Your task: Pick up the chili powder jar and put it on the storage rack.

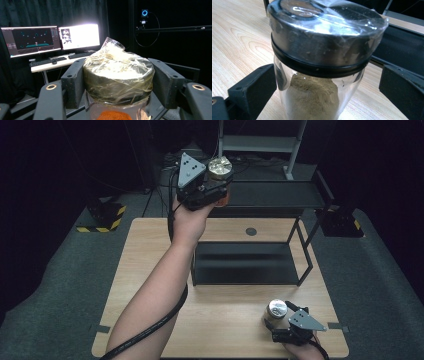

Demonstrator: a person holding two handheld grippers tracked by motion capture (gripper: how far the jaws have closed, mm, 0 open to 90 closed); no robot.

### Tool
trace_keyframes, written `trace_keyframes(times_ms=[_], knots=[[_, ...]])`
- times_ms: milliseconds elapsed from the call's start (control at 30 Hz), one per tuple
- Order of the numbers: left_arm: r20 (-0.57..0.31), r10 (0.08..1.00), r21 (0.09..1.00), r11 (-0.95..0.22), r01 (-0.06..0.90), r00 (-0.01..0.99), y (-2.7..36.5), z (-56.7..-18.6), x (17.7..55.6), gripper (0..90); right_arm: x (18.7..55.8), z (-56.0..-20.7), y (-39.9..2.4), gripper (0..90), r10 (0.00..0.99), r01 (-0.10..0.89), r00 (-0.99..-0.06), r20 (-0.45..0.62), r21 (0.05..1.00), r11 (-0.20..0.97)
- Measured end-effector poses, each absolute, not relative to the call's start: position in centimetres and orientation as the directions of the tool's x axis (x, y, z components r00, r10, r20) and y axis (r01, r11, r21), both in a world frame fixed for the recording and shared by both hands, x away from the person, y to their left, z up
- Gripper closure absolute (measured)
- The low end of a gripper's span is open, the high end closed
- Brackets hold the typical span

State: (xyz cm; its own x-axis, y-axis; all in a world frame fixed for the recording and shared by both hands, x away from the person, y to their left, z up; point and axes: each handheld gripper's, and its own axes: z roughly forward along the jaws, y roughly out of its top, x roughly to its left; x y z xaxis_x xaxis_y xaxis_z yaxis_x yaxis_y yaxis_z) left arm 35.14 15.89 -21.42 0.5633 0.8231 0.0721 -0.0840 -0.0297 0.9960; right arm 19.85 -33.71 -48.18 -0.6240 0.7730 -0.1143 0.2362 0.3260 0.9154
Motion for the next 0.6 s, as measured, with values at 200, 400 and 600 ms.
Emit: trace_keyframes(times_ms=[200,400,600], knots=[[0.073,0.829,0.997,-0.038,-0.074,0.554,14.8,-21.5,36.3,34.7,19.9,-48.2,-33.8,0.3,0.773,0.236,-0.625,-0.112,0.916,0.323],[0.071,0.834,0.997,-0.042,-0.066,0.547,14.3,-21.8,37.1,34.7,19.9,-48.2,-33.8,0.3,0.773,0.237,-0.626,-0.108,0.917,0.320],[0.055,0.841,0.998,-0.031,-0.054,0.538,14.2,-22.1,37.9,34.7,19.9,-48.3,-33.9,0.3,0.772,0.237,-0.627,-0.105,0.919,0.316]])
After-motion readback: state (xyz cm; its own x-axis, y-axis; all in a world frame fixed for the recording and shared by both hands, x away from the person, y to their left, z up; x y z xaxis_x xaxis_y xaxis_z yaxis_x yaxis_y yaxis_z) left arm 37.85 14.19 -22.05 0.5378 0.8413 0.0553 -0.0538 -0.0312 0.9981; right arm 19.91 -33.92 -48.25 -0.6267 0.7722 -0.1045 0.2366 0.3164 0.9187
